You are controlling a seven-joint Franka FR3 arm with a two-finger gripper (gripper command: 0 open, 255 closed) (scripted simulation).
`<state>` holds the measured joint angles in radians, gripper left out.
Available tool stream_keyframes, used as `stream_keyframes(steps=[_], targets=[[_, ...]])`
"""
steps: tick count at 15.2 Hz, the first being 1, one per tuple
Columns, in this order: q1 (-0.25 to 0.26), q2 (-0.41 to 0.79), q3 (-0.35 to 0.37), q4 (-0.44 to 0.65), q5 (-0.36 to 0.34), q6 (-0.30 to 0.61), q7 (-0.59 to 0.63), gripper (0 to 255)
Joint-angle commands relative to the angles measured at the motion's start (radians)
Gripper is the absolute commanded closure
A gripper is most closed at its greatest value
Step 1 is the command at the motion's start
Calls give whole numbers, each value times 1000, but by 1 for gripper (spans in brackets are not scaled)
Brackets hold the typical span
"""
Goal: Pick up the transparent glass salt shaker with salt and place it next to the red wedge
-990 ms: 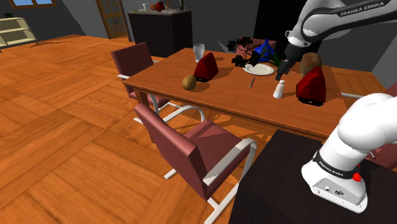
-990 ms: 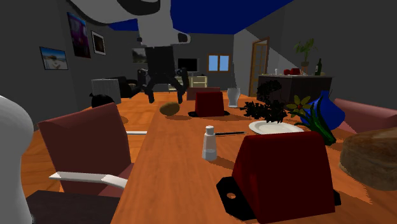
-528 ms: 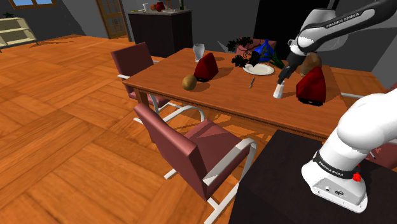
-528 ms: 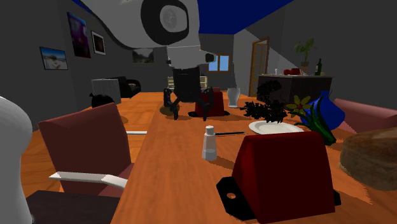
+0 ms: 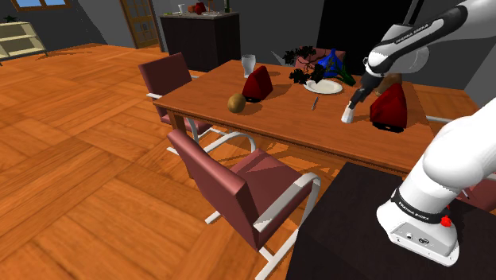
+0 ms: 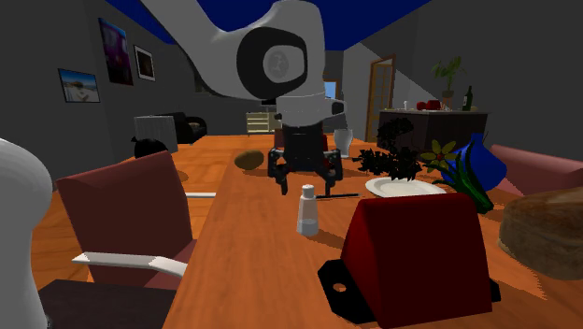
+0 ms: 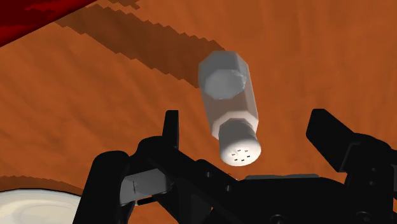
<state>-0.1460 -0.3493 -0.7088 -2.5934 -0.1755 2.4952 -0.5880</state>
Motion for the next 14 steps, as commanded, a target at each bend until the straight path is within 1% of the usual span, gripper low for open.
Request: stream_keyframes(steps=[1, 4, 12, 13, 14], targets=[[20, 38, -21, -4, 24, 40, -19, 0], [55, 94, -52, -12, 70, 99, -52, 0], [54, 94, -52, -12, 70, 99, -52, 0], [54, 94, -52, -12, 70, 99, -52, 255], [54, 94, -52, -12, 70, 99, -52, 255]])
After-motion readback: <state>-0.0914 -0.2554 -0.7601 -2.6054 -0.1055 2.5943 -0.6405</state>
